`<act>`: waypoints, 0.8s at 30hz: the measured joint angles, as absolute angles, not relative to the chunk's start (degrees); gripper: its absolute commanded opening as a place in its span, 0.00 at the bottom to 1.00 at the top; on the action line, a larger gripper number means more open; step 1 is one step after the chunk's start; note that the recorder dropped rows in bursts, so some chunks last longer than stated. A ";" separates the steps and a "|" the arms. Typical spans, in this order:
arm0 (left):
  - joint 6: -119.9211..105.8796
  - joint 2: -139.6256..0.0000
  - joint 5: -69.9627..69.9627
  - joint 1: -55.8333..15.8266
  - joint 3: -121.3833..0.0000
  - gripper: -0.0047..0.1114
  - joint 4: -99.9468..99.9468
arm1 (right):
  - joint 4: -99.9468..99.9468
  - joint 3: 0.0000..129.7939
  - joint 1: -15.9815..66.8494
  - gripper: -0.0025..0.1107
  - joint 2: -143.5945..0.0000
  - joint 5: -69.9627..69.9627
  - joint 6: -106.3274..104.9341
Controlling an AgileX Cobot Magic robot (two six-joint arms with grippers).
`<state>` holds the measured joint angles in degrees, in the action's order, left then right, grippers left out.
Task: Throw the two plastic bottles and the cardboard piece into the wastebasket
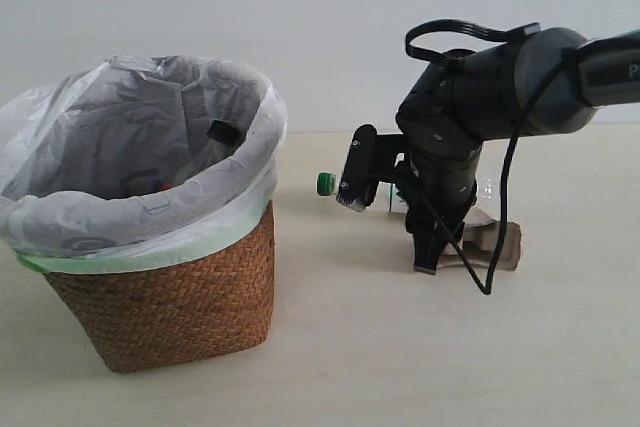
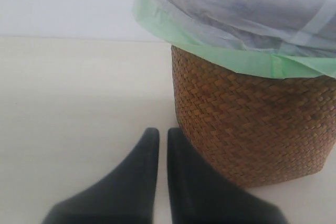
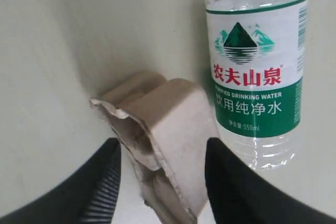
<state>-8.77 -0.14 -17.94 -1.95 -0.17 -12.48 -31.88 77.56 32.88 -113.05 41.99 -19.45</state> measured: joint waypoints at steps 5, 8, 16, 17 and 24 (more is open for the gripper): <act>-8.77 -0.14 -17.94 -1.95 -0.17 0.09 -12.48 | -32.19 77.11 32.13 0.41 -113.45 41.03 -19.45; -8.77 -0.14 -17.94 -1.95 -0.17 0.09 -12.48 | -32.85 77.11 32.13 0.41 -116.21 39.98 -19.45; -8.77 -0.14 -17.94 -1.95 -0.17 0.09 -12.48 | -36.08 77.22 32.13 0.02 -115.75 41.76 -18.43; -8.77 -0.14 -17.94 -1.95 -0.17 0.09 -12.48 | -36.21 77.22 32.13 0.02 -115.31 42.10 -18.07; -8.77 -0.14 -17.94 -1.95 -0.17 0.09 -12.48 | -34.52 77.22 32.13 0.02 -110.85 49.57 -10.77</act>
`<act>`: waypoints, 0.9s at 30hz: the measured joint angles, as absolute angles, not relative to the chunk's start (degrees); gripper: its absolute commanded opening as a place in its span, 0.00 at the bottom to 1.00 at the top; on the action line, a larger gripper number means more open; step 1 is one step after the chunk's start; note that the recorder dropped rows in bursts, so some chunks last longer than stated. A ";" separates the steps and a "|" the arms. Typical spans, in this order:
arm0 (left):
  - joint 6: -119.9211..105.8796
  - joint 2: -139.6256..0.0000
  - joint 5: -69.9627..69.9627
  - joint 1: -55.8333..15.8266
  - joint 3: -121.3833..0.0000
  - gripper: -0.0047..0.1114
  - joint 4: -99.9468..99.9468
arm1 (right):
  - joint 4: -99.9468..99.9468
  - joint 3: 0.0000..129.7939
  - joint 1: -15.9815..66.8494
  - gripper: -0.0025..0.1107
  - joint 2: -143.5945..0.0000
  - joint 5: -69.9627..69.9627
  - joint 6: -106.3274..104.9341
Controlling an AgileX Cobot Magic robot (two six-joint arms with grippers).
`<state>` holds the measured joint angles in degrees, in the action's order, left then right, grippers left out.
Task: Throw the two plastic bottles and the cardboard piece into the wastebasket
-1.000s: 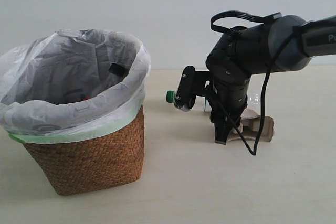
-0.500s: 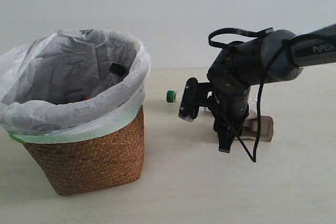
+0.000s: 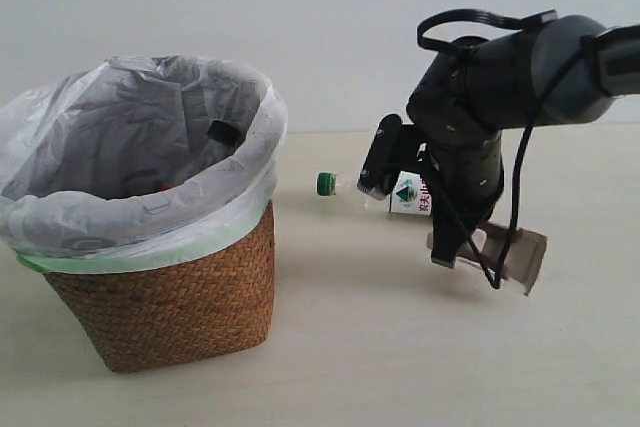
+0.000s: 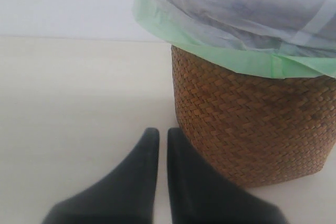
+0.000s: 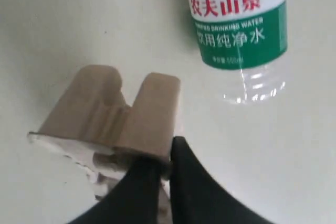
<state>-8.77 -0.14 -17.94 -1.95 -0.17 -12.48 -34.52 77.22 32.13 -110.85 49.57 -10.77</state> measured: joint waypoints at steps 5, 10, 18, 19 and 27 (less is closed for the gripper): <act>-8.77 -0.14 -17.94 -1.95 -0.17 0.09 -12.48 | -25.87 77.22 32.04 0.02 -108.44 51.82 -7.20; -8.77 -0.14 -17.94 -1.95 -0.17 0.09 -12.48 | -18.93 77.22 32.04 0.02 -108.31 53.90 -5.99; -8.77 -0.14 -17.94 -1.95 -0.17 0.09 -12.48 | -15.72 77.22 32.04 0.02 -108.31 61.75 -1.77; -8.77 -0.14 -17.94 -1.95 -0.17 0.09 -12.48 | -15.11 77.11 32.04 0.02 -108.31 62.31 -1.22; -8.77 -0.14 -17.94 -1.95 -0.17 0.09 -12.48 | -13.39 77.11 32.04 0.07 -108.31 61.13 3.25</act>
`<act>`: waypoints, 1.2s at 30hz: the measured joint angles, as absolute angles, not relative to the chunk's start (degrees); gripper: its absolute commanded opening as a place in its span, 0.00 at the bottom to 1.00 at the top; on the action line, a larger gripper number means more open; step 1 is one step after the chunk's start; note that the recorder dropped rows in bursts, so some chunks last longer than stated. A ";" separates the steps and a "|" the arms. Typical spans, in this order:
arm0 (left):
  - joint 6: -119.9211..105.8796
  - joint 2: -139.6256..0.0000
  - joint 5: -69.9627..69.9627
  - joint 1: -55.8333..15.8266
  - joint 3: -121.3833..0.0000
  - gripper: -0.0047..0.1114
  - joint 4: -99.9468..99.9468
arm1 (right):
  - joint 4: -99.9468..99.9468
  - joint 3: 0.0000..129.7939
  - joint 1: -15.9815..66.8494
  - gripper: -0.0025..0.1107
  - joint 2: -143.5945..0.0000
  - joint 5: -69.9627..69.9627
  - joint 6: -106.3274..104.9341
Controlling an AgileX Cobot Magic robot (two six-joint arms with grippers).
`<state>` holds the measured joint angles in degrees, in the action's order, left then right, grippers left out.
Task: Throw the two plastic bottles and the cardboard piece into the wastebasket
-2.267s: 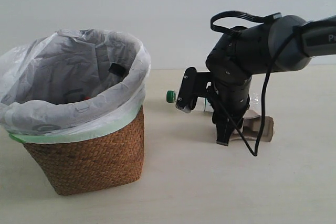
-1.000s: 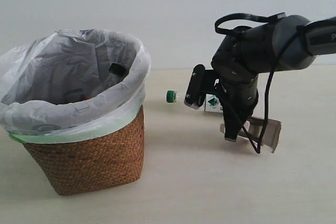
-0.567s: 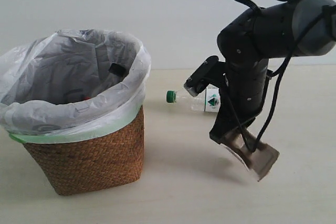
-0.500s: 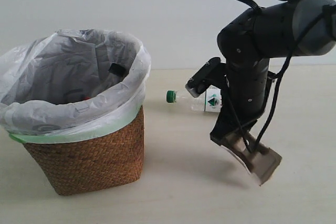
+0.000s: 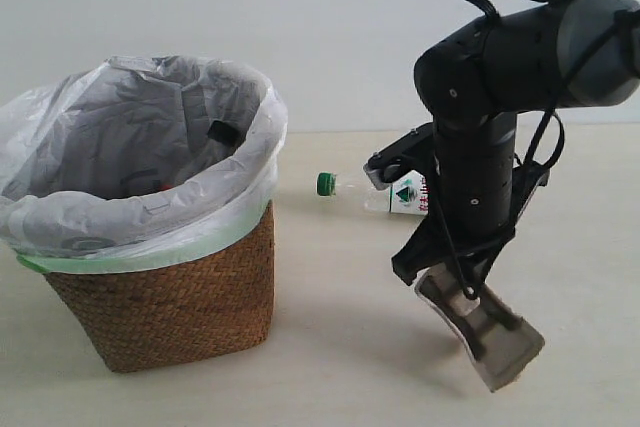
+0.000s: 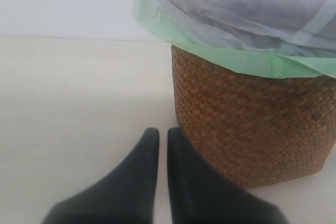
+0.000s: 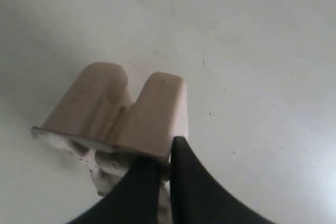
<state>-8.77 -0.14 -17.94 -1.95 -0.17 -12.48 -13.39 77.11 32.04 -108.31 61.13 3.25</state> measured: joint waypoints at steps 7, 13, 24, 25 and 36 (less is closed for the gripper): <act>-8.77 -0.14 -17.94 -1.95 -0.17 0.09 -12.48 | -11.49 77.11 32.04 0.45 -108.31 57.95 5.22; -8.77 -0.14 -17.94 -1.95 -0.17 0.09 -12.48 | -12.04 77.11 32.04 0.49 -108.31 56.74 4.96; -8.77 -0.14 -17.94 -1.95 -0.17 0.09 -12.48 | -12.55 77.11 32.04 0.66 -108.53 51.81 1.38; -8.77 -0.14 -17.94 -1.95 -0.17 0.09 -12.48 | -12.65 77.11 32.04 0.66 -108.81 51.43 1.59; -8.77 -0.14 -17.94 -1.95 -0.17 0.09 -12.48 | -14.80 77.11 32.04 0.66 -115.37 47.22 2.10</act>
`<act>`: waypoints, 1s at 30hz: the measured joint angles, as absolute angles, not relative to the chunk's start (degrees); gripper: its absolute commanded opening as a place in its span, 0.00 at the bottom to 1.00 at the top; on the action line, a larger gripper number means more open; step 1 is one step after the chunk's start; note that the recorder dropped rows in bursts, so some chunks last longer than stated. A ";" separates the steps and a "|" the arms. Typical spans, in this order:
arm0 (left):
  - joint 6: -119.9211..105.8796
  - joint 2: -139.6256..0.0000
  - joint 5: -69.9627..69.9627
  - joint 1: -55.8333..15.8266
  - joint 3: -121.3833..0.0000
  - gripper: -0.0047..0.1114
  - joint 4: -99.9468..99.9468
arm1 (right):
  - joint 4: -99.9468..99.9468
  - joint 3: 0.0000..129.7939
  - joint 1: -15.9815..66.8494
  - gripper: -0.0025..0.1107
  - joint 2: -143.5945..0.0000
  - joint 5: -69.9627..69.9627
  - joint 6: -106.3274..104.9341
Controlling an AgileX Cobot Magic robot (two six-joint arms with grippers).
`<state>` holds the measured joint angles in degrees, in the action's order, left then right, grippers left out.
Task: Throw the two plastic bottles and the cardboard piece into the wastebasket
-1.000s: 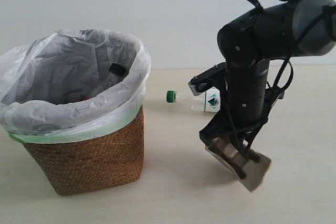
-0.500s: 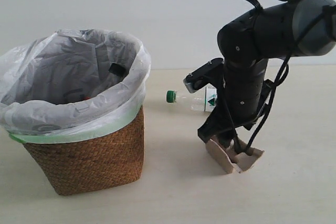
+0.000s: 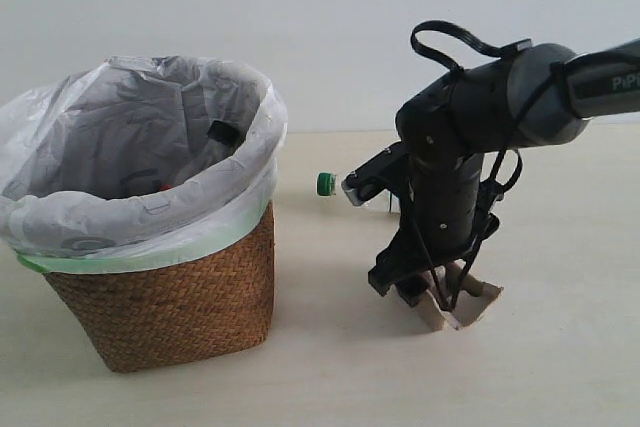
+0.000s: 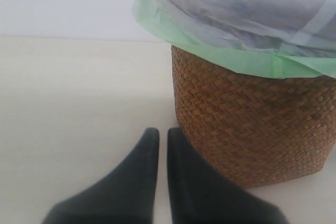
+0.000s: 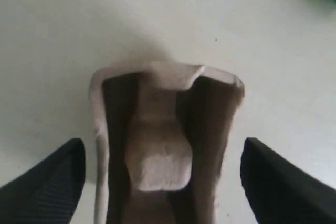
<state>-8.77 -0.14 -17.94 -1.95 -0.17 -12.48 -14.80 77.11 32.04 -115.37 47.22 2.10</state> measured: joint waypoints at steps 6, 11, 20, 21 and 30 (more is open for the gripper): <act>-8.77 -0.14 -17.94 -1.95 -0.17 0.09 -12.48 | -14.98 77.11 32.04 0.64 -117.51 44.08 2.23; -8.77 -0.14 -17.94 -1.95 -0.17 0.09 -12.48 | -15.45 77.11 32.04 0.08 -117.98 43.84 2.35; -8.77 -0.14 -17.94 -1.95 -0.17 0.09 -12.48 | -12.06 73.57 32.04 0.02 -111.56 41.70 5.71; -8.77 -0.14 -17.94 -1.95 -0.17 0.09 -12.48 | -11.37 72.52 32.04 0.02 -110.05 40.72 5.86; -8.77 -0.14 -17.94 -1.95 -0.17 0.09 -12.48 | -8.68 56.24 32.04 0.02 -90.95 37.80 11.14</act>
